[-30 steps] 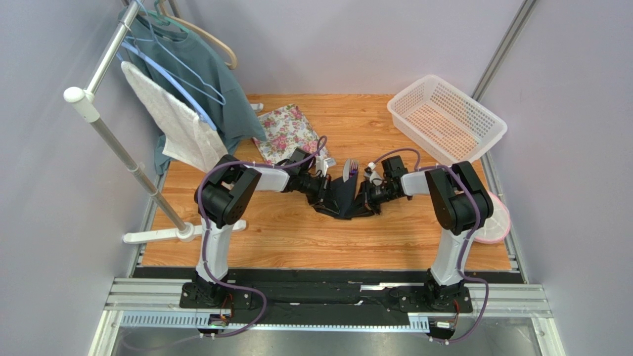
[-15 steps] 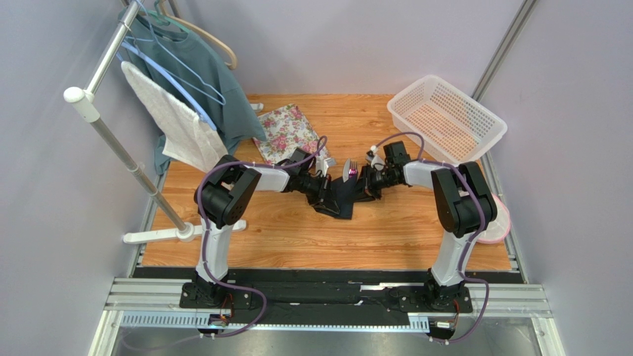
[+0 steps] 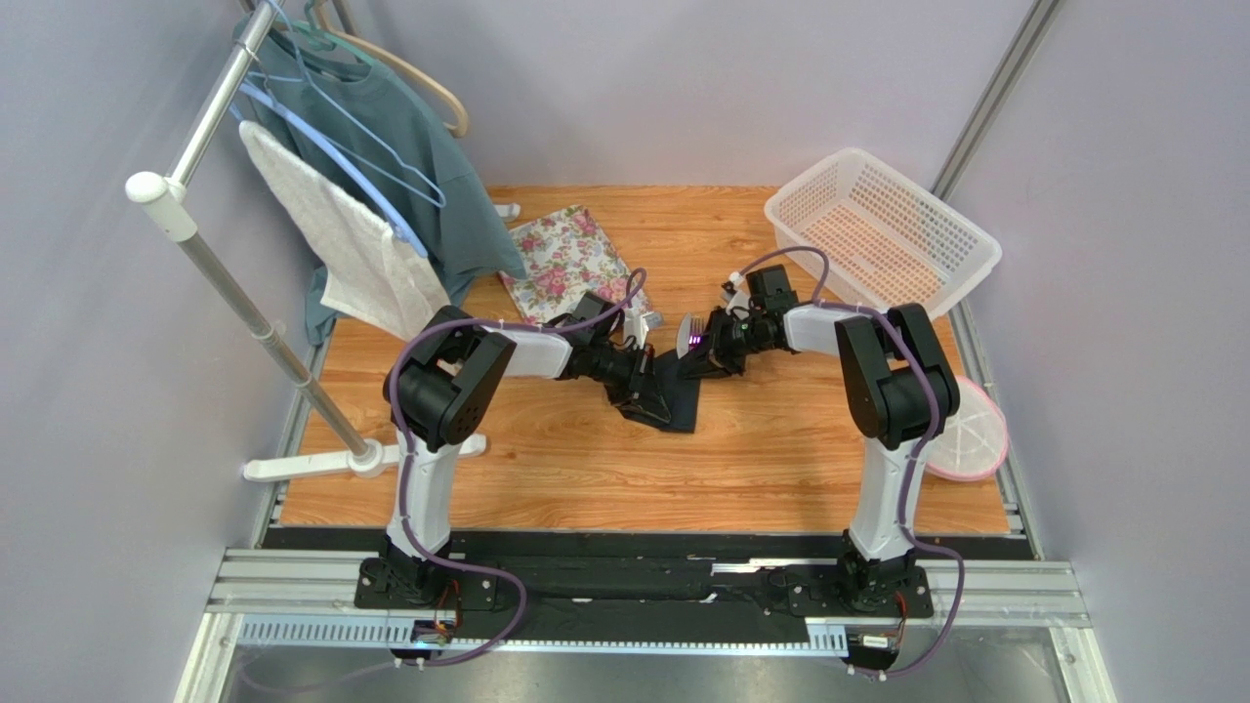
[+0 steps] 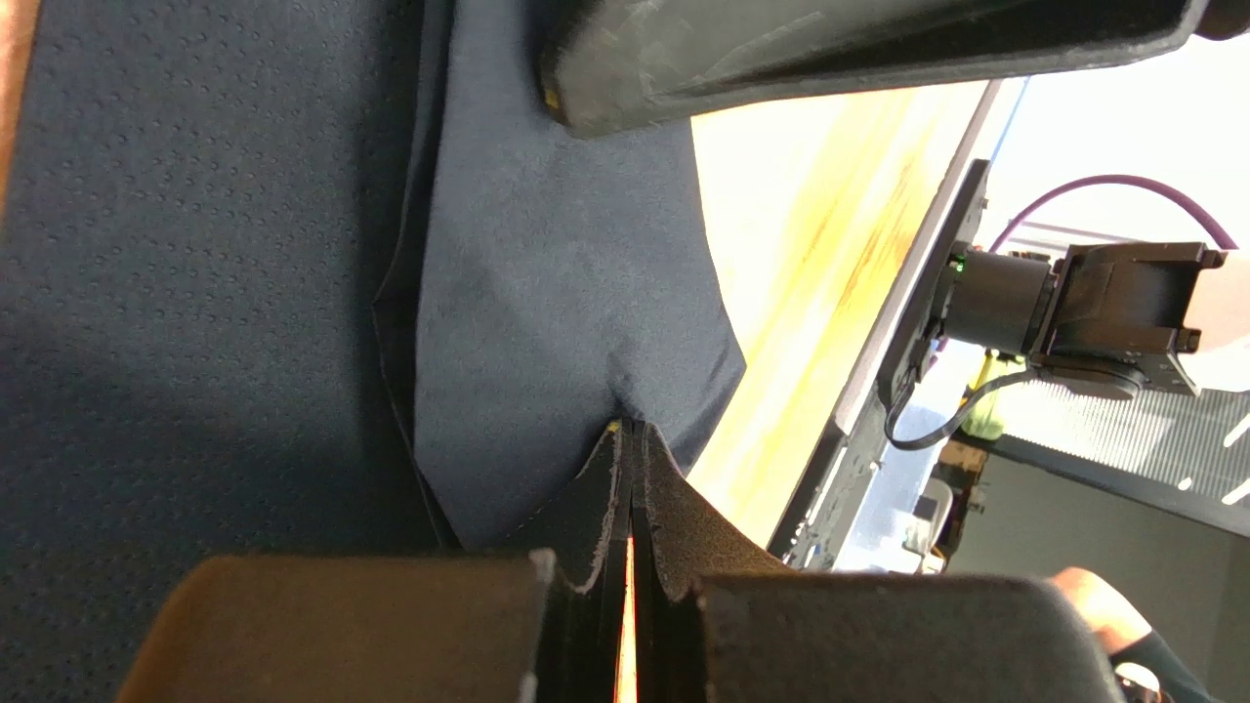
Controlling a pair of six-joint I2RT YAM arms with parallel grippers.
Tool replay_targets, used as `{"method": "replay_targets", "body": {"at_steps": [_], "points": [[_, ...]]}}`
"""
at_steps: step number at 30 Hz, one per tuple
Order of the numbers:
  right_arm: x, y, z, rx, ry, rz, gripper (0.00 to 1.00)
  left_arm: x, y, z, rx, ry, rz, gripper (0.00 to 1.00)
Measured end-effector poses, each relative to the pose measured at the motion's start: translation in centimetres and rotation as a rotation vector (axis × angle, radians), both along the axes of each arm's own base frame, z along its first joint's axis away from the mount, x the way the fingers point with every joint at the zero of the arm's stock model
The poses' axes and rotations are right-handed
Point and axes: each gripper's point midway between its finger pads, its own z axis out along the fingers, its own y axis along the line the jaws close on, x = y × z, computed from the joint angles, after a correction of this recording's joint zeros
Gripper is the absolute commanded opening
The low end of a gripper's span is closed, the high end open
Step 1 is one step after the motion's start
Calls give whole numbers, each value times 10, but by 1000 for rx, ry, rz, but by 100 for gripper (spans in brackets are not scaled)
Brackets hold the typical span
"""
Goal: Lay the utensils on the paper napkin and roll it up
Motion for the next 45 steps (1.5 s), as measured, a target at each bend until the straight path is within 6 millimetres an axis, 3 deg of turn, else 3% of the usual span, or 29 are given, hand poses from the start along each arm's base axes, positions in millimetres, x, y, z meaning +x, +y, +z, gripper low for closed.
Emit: {"method": "replay_targets", "body": {"at_steps": [7, 12, 18, 27, 45], "points": [[12, 1, 1, -66, -47, -14, 11, 0, 0, 0, 2, -1, 1, 0], [6, 2, 10, -147, -92, 3, 8, 0, 0, 0, 2, 0, 1, 0], [-7, 20, 28, -221, -166, 70, 2, 0, 0, 0, 2, 0, 1, 0], [-27, 12, 2, -337, -100, 109, 1, 0, 0, 0, 2, -1, 2, 0], [-12, 17, -4, -382, -84, 118, 1, 0, 0, -1, 0, 2, 4, 0]]}}
